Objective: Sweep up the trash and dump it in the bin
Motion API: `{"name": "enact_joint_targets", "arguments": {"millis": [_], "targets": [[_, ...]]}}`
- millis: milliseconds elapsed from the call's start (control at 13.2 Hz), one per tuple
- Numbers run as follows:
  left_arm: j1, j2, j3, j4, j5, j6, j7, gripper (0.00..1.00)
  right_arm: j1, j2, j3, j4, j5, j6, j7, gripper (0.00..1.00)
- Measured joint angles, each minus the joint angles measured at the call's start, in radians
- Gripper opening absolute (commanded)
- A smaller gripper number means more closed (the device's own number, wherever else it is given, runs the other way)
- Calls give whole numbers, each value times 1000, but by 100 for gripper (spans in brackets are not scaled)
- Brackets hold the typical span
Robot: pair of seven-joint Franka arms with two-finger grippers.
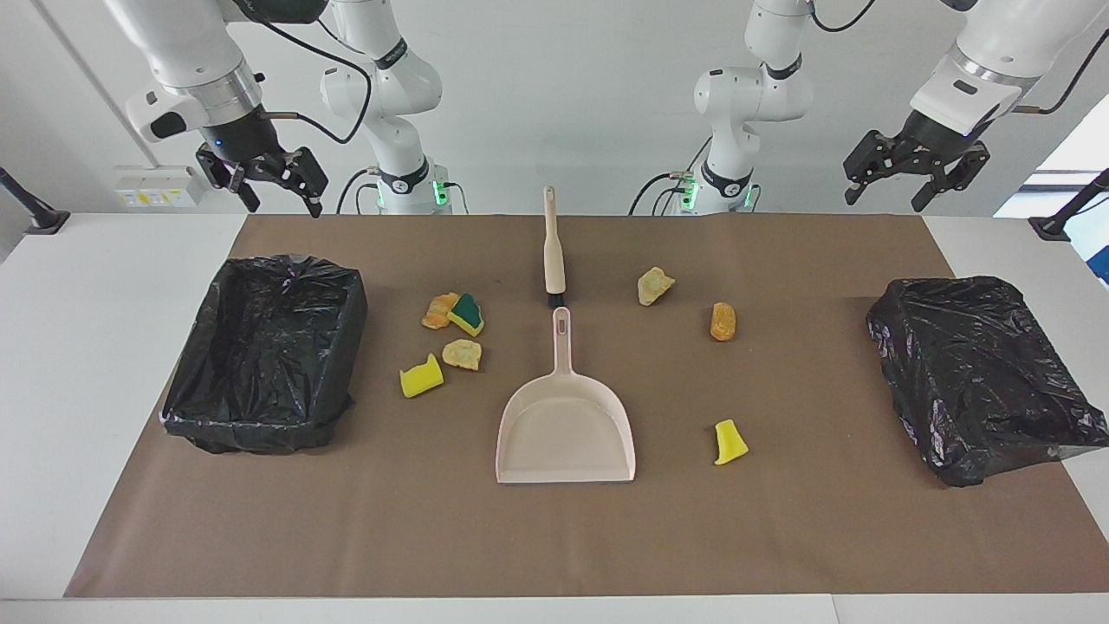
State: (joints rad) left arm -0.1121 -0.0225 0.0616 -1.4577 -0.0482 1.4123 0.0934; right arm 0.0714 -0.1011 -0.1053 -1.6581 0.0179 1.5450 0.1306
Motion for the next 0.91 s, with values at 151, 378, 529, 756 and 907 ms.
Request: {"name": "enact_joint_targets", "arguments": {"millis": [151, 378, 529, 756, 907], "targets": [[0, 0, 0, 0, 0, 0, 0, 100, -12, 1, 18, 2, 0, 0, 0, 100], [0, 0, 0, 0, 0, 0, 0, 100, -12, 1, 22, 6, 0, 0, 0, 100], [0, 0, 0, 0, 0, 0, 0, 100, -12, 1, 23, 6, 0, 0, 0, 100], [0, 0, 0, 0, 0, 0, 0, 100, -12, 1, 25, 7, 0, 0, 0, 100], [0, 0, 0, 0, 0, 0, 0, 100, -12, 1, 25, 7, 0, 0, 0, 100]]}}
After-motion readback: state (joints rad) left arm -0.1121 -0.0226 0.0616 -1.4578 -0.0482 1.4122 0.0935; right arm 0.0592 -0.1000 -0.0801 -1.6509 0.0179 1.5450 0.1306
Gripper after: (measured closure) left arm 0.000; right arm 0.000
